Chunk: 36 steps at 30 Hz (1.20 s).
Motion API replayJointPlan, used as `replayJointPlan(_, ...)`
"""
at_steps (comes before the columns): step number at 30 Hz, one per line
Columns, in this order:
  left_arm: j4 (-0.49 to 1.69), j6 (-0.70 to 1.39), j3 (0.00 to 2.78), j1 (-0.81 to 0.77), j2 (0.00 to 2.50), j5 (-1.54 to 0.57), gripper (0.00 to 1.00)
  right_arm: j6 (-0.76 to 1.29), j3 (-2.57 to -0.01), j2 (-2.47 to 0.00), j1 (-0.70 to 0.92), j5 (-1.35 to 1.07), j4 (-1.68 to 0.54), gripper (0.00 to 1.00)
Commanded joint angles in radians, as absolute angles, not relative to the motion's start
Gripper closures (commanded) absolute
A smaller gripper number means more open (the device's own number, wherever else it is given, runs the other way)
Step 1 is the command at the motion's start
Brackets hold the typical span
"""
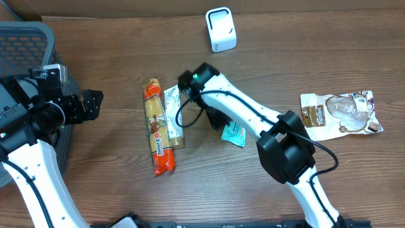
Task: Scan the item barcode
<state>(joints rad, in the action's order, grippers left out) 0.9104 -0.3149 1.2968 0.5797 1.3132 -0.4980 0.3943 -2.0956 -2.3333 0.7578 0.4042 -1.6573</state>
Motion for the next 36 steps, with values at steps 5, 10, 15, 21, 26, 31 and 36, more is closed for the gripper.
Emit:
replayJointPlan(5, 0.909, -0.329, 1.296, 0.582, 1.315, -0.514, 0.0, 0.369, -2.188, -2.336, 0.747, 0.254, -1.59, 0.28)
replayJointPlan(10, 0.909, -0.329, 1.296, 0.582, 1.315, -0.514, 0.0, 0.515, -2.124, -2.341, 0.751, 0.258, -1.523, 0.33)
replayJointPlan(15, 0.909, -0.329, 1.296, 0.582, 1.315, -0.514, 0.01, 0.735, -2.033, -2.341, 0.751, 0.384, -1.509, 0.33)
replayJointPlan(21, 0.908, -0.329, 1.296, 0.582, 1.315, -0.514, 0.0, 0.729, -1.934, -2.341, 0.753, 0.369, -1.407, 0.33)
replayJointPlan(26, 0.909, -0.329, 1.296, 0.582, 1.315, -0.514, 0.0, 0.73, -1.872, -2.342, 0.752, 0.374, -1.353, 0.38)
replayJointPlan(31, 0.909, -0.329, 1.296, 0.582, 1.315, -0.514, 0.01, 0.73, -1.795, -2.342, 0.751, 0.413, -1.336, 0.5)
replayJointPlan(36, 0.909, -0.329, 1.296, 0.582, 1.315, -0.514, 0.0, 0.729, -1.742, -2.342, 0.751, 0.434, -1.34, 0.74)
